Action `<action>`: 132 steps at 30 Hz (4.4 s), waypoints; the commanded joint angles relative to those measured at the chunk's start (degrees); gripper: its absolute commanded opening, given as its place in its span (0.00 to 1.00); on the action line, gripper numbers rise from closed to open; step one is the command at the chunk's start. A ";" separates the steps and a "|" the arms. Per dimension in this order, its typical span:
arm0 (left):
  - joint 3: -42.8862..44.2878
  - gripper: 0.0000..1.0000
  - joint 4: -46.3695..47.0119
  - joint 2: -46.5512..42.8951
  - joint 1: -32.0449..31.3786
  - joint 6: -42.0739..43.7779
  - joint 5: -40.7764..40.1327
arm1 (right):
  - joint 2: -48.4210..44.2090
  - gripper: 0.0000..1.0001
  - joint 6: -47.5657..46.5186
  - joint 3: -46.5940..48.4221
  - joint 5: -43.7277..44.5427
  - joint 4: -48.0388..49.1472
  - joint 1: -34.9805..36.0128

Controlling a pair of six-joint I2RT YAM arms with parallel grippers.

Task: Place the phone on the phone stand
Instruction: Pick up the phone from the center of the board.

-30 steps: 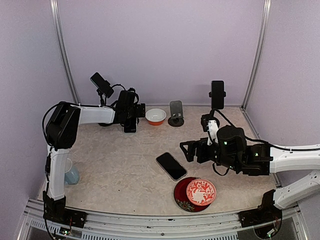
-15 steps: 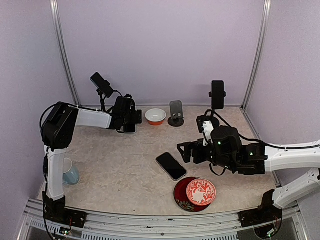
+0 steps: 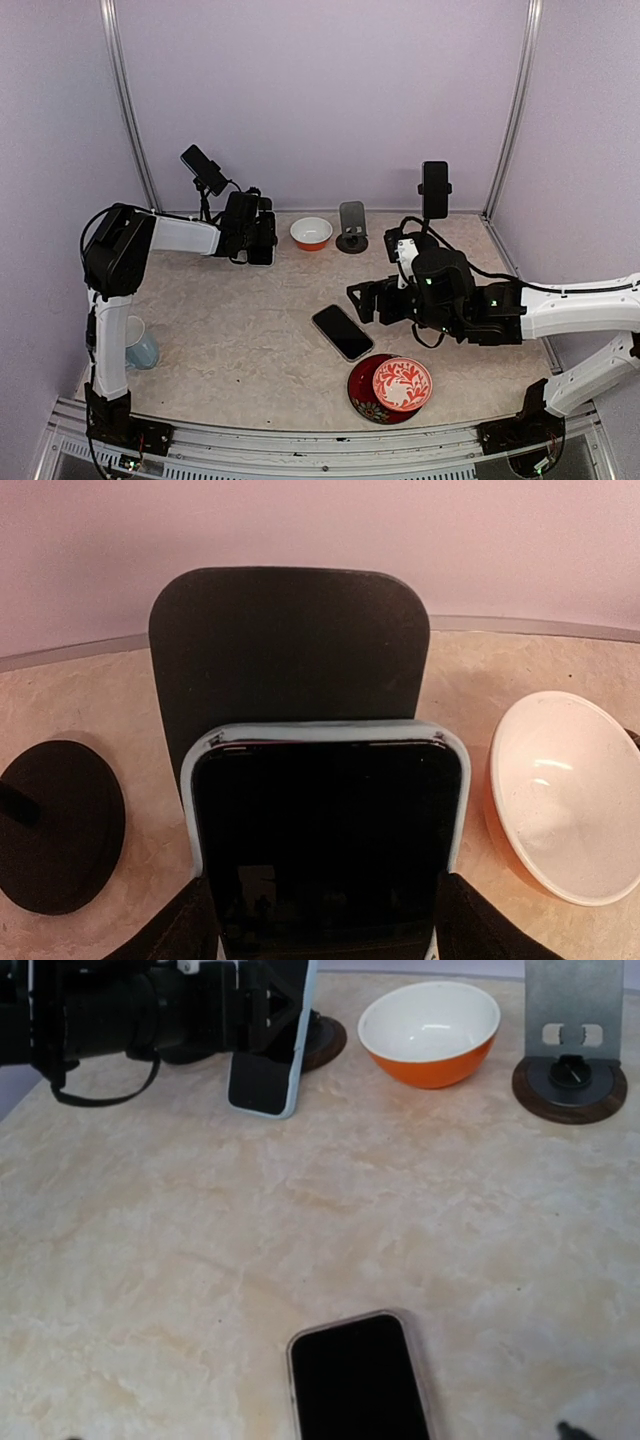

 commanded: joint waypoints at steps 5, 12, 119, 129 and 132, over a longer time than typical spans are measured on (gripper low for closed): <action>1.01 0.68 0.51 -0.76 0.06 1.37 1.09 | 0.26 1.00 -0.04 1.36 -0.69 0.50 -0.55; -1.42 0.63 1.28 -6.29 0.04 1.99 0.62 | -0.94 1.00 0.50 0.26 -0.48 0.73 -0.56; -0.83 0.63 -9.25 -6.05 -1.18 -0.97 3.83 | -4.98 1.00 0.41 -4.25 -0.74 3.32 -0.56; -0.25 0.64 -6.12 -15.38 -1.87 2.11 -0.28 | -4.85 1.00 0.85 -4.41 -1.26 3.89 -0.64; 0.59 0.65 -3.78 -14.77 -1.75 3.95 -2.54 | -4.79 1.00 0.86 -4.51 -1.19 3.78 -0.57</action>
